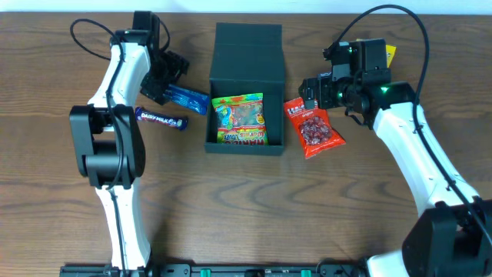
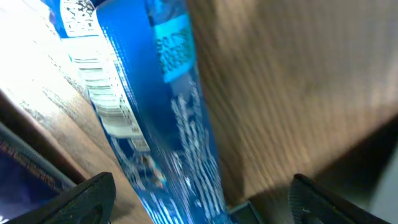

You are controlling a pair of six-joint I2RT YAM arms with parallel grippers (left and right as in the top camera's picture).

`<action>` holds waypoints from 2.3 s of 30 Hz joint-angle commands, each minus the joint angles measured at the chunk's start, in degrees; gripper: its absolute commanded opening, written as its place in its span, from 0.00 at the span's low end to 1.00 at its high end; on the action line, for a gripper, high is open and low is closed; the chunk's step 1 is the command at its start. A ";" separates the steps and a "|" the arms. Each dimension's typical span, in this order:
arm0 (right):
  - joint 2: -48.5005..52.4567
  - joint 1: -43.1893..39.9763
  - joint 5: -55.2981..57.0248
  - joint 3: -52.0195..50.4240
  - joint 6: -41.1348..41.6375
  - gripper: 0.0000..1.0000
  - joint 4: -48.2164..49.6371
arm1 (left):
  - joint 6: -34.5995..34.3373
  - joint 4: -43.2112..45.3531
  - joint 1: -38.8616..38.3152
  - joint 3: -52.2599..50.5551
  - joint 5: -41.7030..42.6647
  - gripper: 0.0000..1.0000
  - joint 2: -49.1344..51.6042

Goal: Pack container
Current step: 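Reach the left gripper to the blue wafer bar and grasp it, then place the blue wafer bar upright in the box, withdraw left gripper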

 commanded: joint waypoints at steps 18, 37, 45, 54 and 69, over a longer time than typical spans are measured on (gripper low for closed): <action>-0.15 -0.15 -0.15 0.46 -0.66 0.99 -0.09 | -0.44 -0.52 0.26 1.29 0.17 0.70 5.70; -0.15 -11.04 7.32 0.48 0.76 0.99 -2.03 | 20.00 -21.90 -2.99 28.15 -10.05 0.12 5.90; -0.15 -16.68 7.10 0.48 3.87 0.99 -4.87 | 36.96 -31.54 -20.24 38.97 -11.08 0.06 5.99; -0.15 -17.73 7.15 0.48 3.85 0.99 -6.84 | 33.48 -31.12 -31.71 35.17 -8.61 0.06 5.99; -0.15 -19.02 7.13 0.48 3.82 0.99 -7.52 | 34.60 -24.65 -32.50 28.59 -2.97 0.64 5.99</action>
